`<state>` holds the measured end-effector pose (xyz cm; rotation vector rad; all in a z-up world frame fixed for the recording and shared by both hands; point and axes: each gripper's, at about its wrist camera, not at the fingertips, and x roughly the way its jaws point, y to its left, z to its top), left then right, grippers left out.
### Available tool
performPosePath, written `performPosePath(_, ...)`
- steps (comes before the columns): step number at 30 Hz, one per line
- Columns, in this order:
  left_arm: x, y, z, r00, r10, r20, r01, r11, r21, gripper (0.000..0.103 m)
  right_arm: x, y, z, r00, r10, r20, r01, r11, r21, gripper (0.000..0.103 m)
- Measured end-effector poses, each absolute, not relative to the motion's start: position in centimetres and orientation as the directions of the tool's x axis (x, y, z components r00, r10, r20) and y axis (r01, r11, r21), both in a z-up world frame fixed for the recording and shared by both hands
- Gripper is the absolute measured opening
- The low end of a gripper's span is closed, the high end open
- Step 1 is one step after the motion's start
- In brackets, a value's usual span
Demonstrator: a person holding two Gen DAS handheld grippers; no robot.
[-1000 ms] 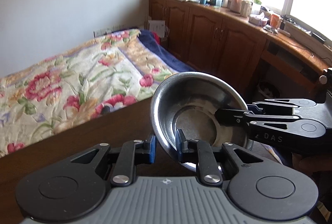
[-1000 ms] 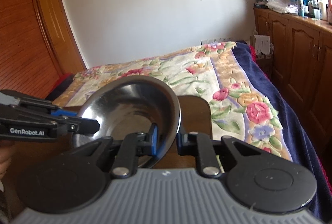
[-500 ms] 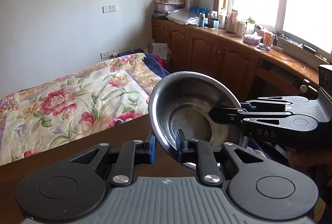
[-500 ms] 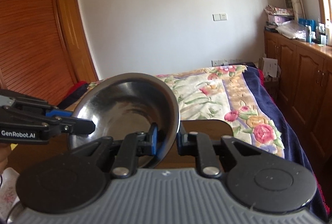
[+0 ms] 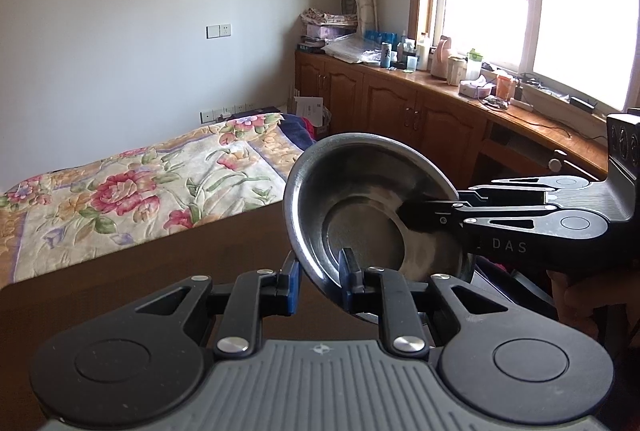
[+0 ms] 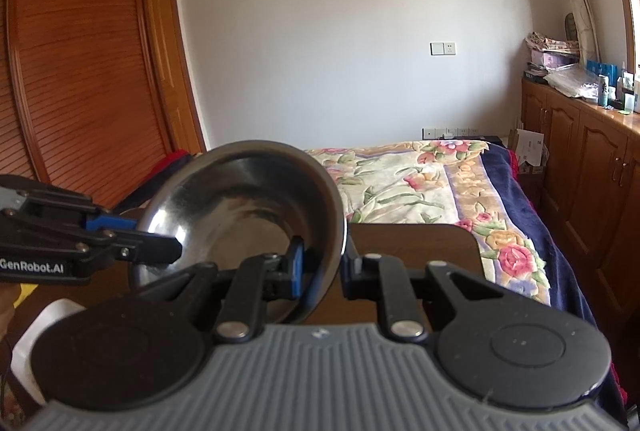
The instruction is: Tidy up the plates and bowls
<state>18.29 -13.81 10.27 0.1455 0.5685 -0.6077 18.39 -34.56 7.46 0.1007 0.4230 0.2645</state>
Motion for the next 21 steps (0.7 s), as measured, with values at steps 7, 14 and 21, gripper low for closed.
performPosePath(7, 15.1, -11.8, 8.7, 0.672, -0.509, -0.538, 0.569, 0.820, -0.066, 0.022, 15.8, -33.0, 6.7, 0.874, 0.270, -0.404, -0.233, 0.963, 0.139, 0.020)
performPosePath(14, 12.3, -10.9, 7.6, 0.680, -0.495, -0.541, 0.551, 0.832, -0.070, 0.022, 13.4, -31.8, 6.3, 0.874, 0.282, -0.395, -0.250, 0.959, 0.132, 0.020)
performPosePath(21, 9.8, -10.1, 5.6, 0.679, -0.493, -0.544, 0.531, 0.841, -0.101, 0.022, 11.7, -31.3, 4.9, 0.866, 0.319, -0.385, -0.276, 0.947, 0.163, 0.020)
